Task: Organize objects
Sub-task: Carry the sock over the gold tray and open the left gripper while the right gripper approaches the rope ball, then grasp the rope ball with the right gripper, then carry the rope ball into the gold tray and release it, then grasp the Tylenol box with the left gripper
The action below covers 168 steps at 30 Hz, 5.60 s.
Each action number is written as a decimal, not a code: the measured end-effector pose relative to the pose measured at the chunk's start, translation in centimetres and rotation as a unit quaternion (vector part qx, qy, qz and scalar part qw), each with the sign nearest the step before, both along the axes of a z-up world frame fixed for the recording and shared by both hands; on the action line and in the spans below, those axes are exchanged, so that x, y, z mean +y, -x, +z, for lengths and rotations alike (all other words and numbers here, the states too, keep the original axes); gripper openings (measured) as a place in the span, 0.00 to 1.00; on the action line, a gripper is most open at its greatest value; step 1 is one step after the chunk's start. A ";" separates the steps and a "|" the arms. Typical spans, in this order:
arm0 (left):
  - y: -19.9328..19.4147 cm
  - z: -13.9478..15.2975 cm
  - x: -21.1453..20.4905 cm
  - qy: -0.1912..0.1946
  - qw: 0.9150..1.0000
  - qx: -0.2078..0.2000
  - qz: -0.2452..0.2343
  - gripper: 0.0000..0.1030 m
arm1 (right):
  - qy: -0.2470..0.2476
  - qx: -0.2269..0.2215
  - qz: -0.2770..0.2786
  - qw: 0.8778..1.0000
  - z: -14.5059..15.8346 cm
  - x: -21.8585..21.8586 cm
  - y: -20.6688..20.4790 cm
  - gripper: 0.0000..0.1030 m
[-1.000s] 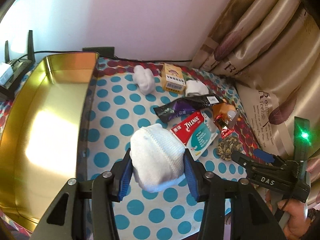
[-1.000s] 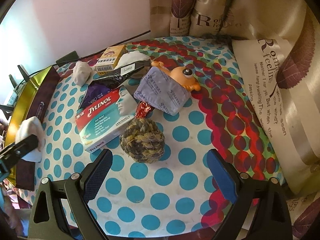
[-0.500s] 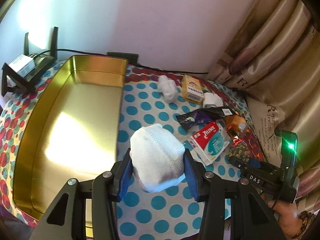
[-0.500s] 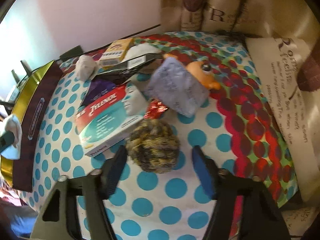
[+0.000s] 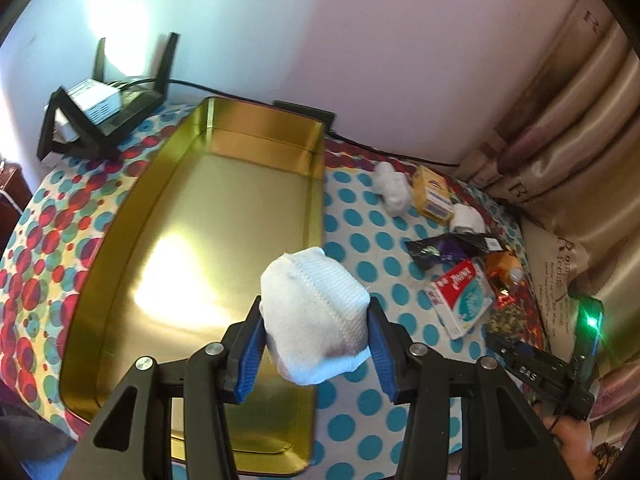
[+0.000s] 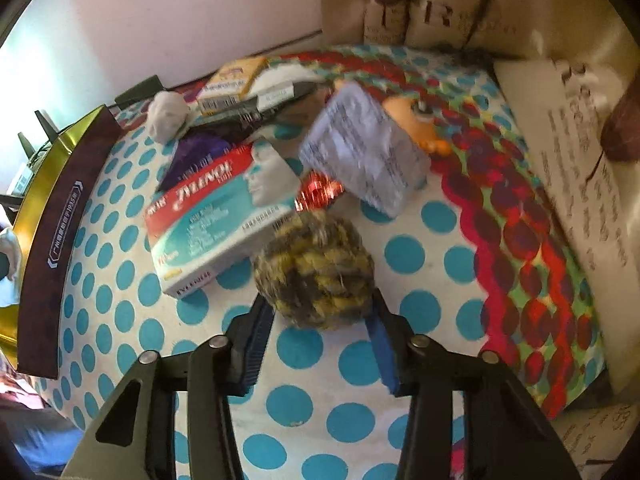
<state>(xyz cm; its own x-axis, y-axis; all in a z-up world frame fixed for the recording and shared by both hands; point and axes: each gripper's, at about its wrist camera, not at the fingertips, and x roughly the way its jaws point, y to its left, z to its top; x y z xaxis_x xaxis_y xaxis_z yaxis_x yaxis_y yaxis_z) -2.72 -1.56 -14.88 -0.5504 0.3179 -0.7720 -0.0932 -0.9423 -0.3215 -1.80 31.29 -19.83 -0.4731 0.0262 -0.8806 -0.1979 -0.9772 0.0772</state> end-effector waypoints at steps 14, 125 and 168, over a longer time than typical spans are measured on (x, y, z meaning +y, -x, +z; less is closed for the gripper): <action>6.2 -4.3 -4.0 0.031 0.996 -0.068 0.048 0.46 | -0.007 0.003 0.003 1.000 -0.1 -0.4 -0.3 0.37; 1.2 2.0 2.9 0.024 0.998 -0.001 -0.063 0.66 | 0.019 0.070 0.113 0.991 5.9 -10.4 -1.3 0.86; 3.8 -6.6 24.5 0.166 0.905 0.023 -0.391 0.83 | 0.009 0.030 -0.115 0.993 4.0 5.5 -6.4 0.87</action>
